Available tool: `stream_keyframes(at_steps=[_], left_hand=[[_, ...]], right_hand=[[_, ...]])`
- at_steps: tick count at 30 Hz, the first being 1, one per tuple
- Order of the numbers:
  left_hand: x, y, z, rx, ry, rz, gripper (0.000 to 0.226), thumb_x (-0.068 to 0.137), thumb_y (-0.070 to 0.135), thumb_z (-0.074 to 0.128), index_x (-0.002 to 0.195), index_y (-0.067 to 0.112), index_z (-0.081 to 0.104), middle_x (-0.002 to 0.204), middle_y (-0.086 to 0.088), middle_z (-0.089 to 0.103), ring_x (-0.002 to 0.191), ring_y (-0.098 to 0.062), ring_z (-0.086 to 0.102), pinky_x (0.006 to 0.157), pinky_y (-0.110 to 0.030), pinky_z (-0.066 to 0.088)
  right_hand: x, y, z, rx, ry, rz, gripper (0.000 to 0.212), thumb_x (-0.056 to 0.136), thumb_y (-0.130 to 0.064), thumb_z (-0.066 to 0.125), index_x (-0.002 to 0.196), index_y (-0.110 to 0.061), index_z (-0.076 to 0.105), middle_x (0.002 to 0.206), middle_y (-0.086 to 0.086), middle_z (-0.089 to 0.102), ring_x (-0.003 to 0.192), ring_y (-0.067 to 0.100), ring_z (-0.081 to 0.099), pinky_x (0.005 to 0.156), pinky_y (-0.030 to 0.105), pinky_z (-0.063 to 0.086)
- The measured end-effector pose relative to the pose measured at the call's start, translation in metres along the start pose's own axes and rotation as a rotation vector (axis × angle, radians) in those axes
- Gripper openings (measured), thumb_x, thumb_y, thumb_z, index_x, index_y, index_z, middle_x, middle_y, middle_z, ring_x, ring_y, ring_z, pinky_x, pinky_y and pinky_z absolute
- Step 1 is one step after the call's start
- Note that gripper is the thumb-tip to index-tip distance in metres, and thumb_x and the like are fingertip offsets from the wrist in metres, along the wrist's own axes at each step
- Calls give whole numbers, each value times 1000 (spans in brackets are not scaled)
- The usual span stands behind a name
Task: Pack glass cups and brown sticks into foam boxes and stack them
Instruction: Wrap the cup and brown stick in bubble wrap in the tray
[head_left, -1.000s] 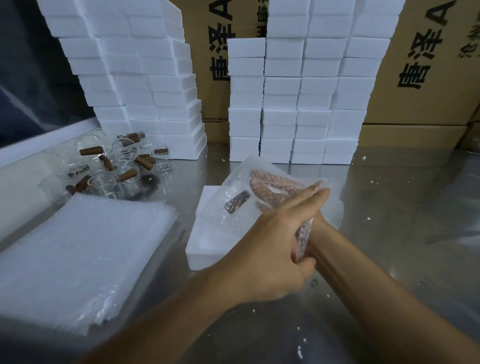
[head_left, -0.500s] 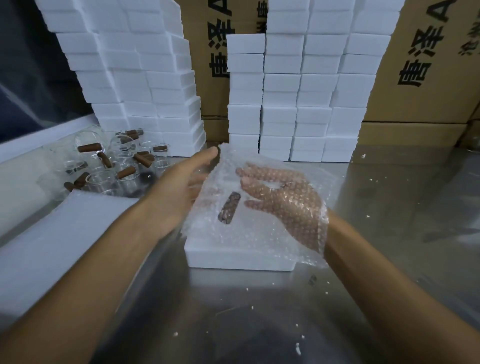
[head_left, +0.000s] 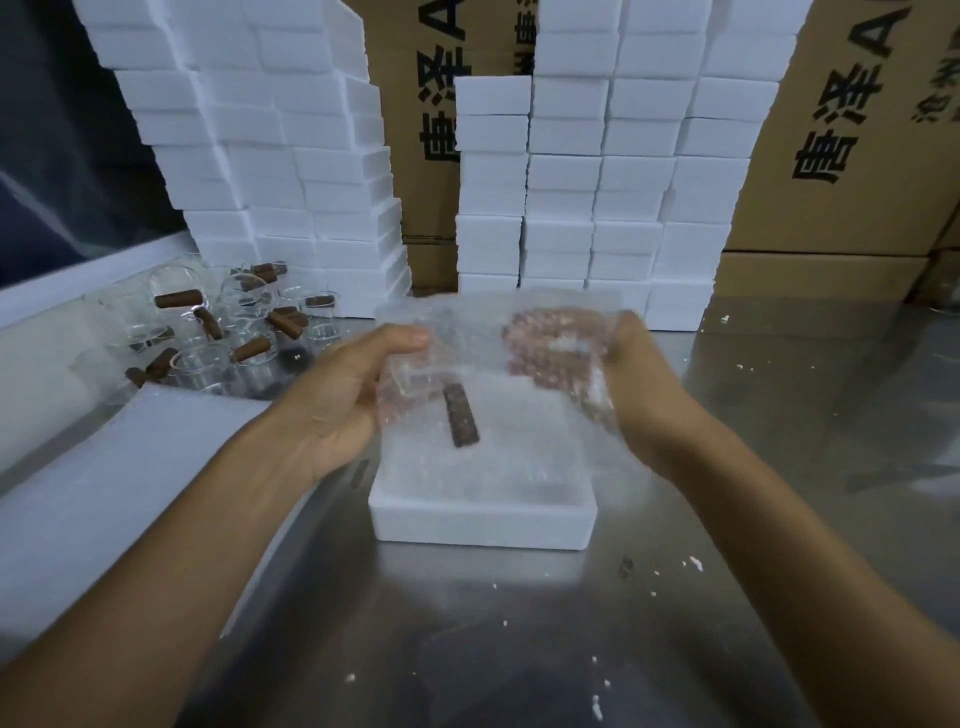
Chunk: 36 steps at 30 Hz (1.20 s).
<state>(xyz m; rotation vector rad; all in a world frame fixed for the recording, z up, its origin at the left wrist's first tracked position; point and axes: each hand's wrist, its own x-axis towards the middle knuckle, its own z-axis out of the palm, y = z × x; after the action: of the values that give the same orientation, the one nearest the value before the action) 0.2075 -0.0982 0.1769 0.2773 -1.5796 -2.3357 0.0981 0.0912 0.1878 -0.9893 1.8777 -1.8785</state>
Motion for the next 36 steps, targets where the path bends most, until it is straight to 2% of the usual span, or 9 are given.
stream_keyframes(at_steps=[2, 4, 8, 11, 15, 20, 27, 32, 36], left_hand=[[2, 2, -3, -124, 58, 43, 43, 73, 14, 72, 115, 8, 66, 114, -13, 70, 103, -26, 68, 88, -39, 57], [5, 2, -6, -246, 68, 82, 29, 76, 13, 68, 105, 10, 68, 102, -10, 73, 91, -23, 71, 83, -37, 59], [7, -4, -1, -369, 53, 153, 25, 69, 13, 78, 94, 13, 79, 102, -9, 74, 91, -22, 71, 98, -37, 53], [6, -13, 8, -322, 0, 148, 26, 65, 16, 81, 92, 16, 81, 110, -10, 73, 97, -22, 71, 88, -33, 57], [6, -24, 16, -259, -15, 85, 55, 65, 16, 82, 118, 7, 71, 126, -17, 66, 115, -30, 64, 98, -40, 53], [3, -28, 14, -138, -4, 11, 49, 62, 19, 85, 106, 7, 69, 113, -13, 71, 98, -31, 71, 76, -37, 60], [1, -23, 16, 211, -48, 52, 70, 75, 57, 70, 130, 15, 61, 125, -8, 68, 115, -27, 66, 100, -46, 49], [5, -26, 20, 202, 211, 165, 25, 88, 41, 67, 96, 21, 78, 106, -8, 75, 102, -27, 71, 96, -53, 52], [4, -27, 23, 206, 282, 217, 28, 97, 40, 58, 86, 24, 79, 101, -4, 77, 100, -24, 72, 88, -46, 56]], right_hand=[[6, -4, -8, -71, 289, -113, 18, 92, -24, 69, 76, -29, 77, 78, -20, 72, 72, -4, 66, 65, 10, 47], [10, 1, -19, 1, 540, -46, 9, 93, -31, 66, 87, -27, 71, 89, -16, 72, 80, -1, 66, 70, 16, 48], [7, 10, -12, 476, 178, 307, 74, 76, -60, 74, 136, -24, 51, 125, 4, 66, 107, 20, 69, 85, 36, 53], [2, 11, 5, 562, -97, 403, 68, 72, -52, 79, 129, -19, 60, 117, 6, 73, 102, 24, 72, 77, 33, 56], [3, 15, 17, 372, 115, 274, 9, 89, -24, 73, 92, -16, 73, 93, 5, 74, 69, 10, 70, 54, 19, 49], [6, 16, 7, 154, 301, 94, 13, 92, -26, 69, 84, -17, 73, 78, 0, 77, 63, 7, 70, 46, 14, 45], [3, 19, 15, -86, 242, -159, 21, 95, -19, 66, 80, -7, 74, 71, 11, 73, 61, 16, 68, 47, 21, 48], [1, 20, 17, -154, 180, -172, 27, 97, -20, 64, 84, 4, 69, 72, 20, 69, 56, 9, 66, 49, 25, 52], [-3, 21, 19, -71, 254, -112, 30, 92, -26, 70, 110, -18, 48, 75, 5, 73, 64, 19, 71, 50, 29, 55]])
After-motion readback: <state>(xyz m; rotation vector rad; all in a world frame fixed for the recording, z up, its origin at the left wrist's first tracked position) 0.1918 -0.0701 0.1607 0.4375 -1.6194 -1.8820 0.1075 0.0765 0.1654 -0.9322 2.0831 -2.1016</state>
